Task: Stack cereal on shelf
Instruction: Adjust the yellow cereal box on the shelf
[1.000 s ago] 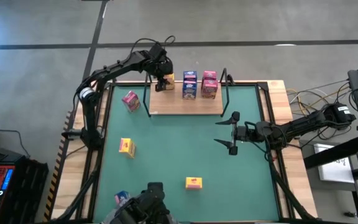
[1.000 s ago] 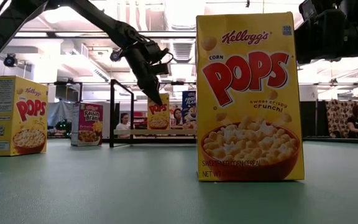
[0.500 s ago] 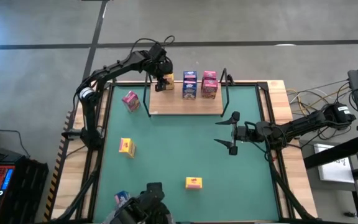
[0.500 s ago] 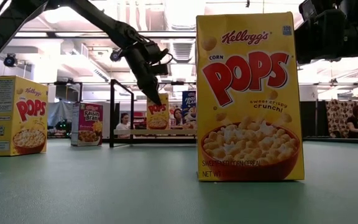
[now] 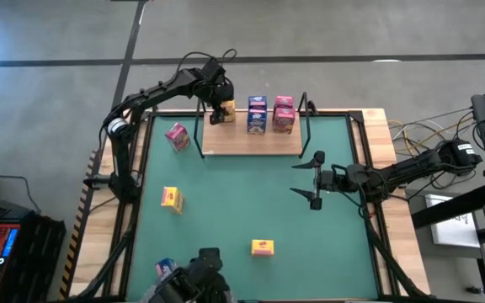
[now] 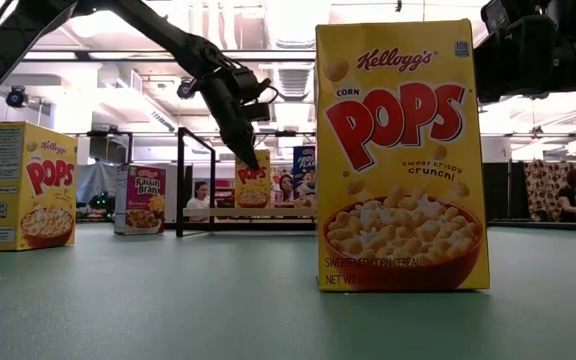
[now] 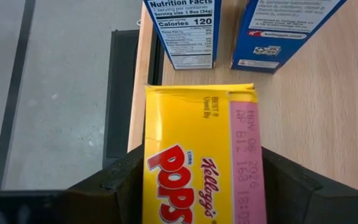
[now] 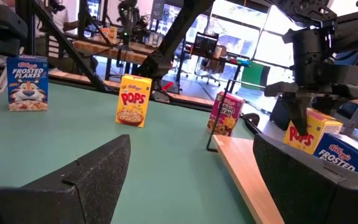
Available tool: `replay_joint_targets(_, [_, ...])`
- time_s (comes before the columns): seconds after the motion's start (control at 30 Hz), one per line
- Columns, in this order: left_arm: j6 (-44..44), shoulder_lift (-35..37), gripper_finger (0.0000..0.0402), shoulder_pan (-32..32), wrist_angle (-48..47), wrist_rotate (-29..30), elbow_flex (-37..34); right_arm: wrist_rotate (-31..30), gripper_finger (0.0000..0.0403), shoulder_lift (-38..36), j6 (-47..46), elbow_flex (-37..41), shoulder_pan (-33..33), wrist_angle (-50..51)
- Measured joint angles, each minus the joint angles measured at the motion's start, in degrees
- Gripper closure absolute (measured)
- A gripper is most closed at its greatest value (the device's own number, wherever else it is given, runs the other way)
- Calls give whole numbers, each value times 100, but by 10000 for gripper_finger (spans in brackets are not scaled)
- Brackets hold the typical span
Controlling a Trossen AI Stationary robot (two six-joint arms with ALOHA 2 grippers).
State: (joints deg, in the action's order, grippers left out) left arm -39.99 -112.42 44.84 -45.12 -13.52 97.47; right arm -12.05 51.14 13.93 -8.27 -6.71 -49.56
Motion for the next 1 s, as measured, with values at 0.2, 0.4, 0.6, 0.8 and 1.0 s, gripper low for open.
replay_joint_targets(0.2, [66, 24, 175, 0, -2, -20, 0, 0, 76, 2, 0, 0, 1, 0])
replay_joint_targets(0.4, [67, 174, 174, 0, -38, -76, 2, 0, 76, 2, 1, 0, 0, 0])
replay_joint_targets(0.6, [111, 223, 153, 0, -154, -76, 2, 0, 76, 2, 1, 0, 0, 1])
replay_joint_targets(0.8, [107, 227, 130, 0, -157, -72, 2, 0, 76, 2, 2, 0, -1, 2])
replay_joint_targets(1.0, [109, 262, 125, 7, -144, -68, 2, 0, 76, -1, 1, 0, 1, 2])
